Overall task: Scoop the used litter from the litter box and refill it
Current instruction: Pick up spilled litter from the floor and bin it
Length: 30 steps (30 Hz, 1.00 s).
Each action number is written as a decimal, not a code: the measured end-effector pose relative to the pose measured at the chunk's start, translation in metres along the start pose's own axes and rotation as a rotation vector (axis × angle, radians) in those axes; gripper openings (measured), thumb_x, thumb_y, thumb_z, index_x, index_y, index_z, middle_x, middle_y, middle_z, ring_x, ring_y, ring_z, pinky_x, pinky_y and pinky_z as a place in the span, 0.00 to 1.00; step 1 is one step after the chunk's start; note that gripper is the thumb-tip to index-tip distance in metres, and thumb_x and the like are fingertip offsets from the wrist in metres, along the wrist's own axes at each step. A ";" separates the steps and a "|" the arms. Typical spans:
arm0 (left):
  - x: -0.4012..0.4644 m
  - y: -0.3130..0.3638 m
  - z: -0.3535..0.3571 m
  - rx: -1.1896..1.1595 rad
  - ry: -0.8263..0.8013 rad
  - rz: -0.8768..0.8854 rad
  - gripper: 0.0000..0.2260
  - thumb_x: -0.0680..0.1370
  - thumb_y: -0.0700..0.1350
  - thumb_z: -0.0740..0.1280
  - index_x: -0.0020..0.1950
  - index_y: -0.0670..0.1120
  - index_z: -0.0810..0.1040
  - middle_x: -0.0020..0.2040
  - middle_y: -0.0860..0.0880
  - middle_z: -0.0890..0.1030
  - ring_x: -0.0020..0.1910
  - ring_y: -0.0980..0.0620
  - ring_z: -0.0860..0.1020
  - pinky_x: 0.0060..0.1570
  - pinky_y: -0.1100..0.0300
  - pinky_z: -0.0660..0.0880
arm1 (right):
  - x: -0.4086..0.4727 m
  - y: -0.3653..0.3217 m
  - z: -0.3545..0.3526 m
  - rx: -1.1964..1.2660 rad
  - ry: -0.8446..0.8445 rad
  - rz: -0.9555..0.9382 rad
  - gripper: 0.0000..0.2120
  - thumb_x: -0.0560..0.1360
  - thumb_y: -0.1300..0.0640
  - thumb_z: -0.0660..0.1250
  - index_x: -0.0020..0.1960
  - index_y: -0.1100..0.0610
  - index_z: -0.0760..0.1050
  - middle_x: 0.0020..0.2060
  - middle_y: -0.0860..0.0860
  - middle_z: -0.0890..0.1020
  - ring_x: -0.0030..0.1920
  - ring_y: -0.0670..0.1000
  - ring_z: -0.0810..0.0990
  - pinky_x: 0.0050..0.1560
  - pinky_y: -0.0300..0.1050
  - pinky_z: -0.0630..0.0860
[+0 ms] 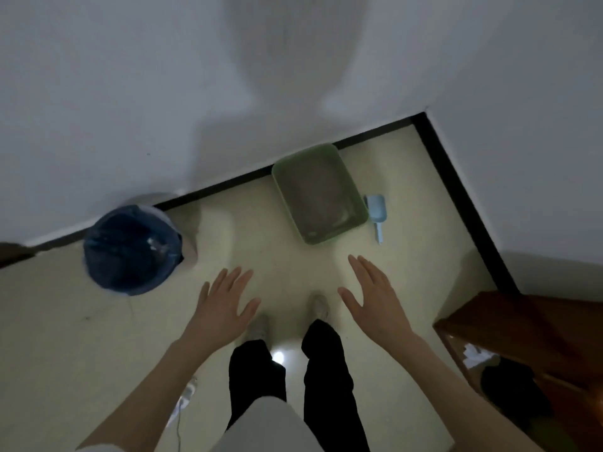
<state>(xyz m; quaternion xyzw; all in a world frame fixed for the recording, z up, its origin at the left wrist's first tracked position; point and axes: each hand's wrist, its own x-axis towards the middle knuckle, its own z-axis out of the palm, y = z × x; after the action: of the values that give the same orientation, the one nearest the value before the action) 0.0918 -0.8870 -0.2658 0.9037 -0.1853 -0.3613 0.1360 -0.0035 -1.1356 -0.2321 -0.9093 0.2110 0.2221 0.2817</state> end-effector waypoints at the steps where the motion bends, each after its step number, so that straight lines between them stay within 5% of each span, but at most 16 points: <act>1: 0.007 -0.002 0.012 -0.041 -0.005 -0.039 0.36 0.71 0.67 0.44 0.76 0.52 0.52 0.77 0.50 0.51 0.76 0.49 0.47 0.72 0.49 0.44 | 0.018 0.007 0.003 -0.026 -0.030 -0.028 0.29 0.79 0.46 0.56 0.76 0.52 0.51 0.75 0.51 0.56 0.75 0.51 0.54 0.72 0.46 0.56; 7: 0.051 -0.024 0.094 -0.141 -0.063 -0.197 0.26 0.81 0.52 0.54 0.76 0.50 0.50 0.77 0.48 0.50 0.76 0.49 0.47 0.73 0.51 0.46 | 0.105 0.045 0.058 -0.053 -0.106 -0.071 0.27 0.79 0.49 0.58 0.75 0.54 0.56 0.73 0.53 0.63 0.72 0.53 0.62 0.69 0.48 0.62; 13: 0.121 -0.091 0.187 -0.160 -0.048 -0.212 0.38 0.69 0.66 0.43 0.75 0.50 0.55 0.76 0.47 0.56 0.75 0.48 0.52 0.73 0.50 0.52 | 0.186 0.098 0.179 -0.148 -0.211 -0.107 0.24 0.80 0.52 0.58 0.74 0.56 0.59 0.69 0.55 0.68 0.69 0.54 0.65 0.67 0.45 0.63; 17: 0.187 -0.155 0.262 -0.167 -0.068 -0.231 0.27 0.79 0.54 0.57 0.76 0.49 0.54 0.76 0.46 0.56 0.75 0.48 0.54 0.72 0.53 0.53 | 0.246 0.139 0.273 -0.166 -0.284 -0.096 0.24 0.80 0.53 0.56 0.74 0.57 0.59 0.69 0.55 0.68 0.69 0.55 0.66 0.67 0.43 0.62; 23: 0.280 -0.228 0.366 -0.261 0.042 -0.310 0.23 0.78 0.45 0.63 0.73 0.46 0.63 0.69 0.43 0.68 0.67 0.43 0.66 0.64 0.52 0.64 | 0.337 0.183 0.398 -0.178 -0.347 -0.157 0.23 0.80 0.54 0.56 0.74 0.56 0.60 0.66 0.56 0.71 0.65 0.54 0.71 0.64 0.44 0.66; 30: 0.377 -0.272 0.430 -0.289 0.303 -0.242 0.19 0.75 0.42 0.67 0.65 0.41 0.72 0.58 0.40 0.73 0.57 0.40 0.71 0.60 0.49 0.69 | 0.423 0.194 0.483 0.005 -0.083 -0.188 0.16 0.77 0.60 0.61 0.64 0.61 0.70 0.51 0.57 0.77 0.49 0.56 0.76 0.52 0.48 0.72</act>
<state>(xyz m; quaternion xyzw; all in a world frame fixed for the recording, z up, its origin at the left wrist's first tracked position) 0.1065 -0.8551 -0.8985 0.9344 0.0008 -0.2578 0.2459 0.1039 -1.0986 -0.8935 -0.9145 0.1135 0.2314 0.3120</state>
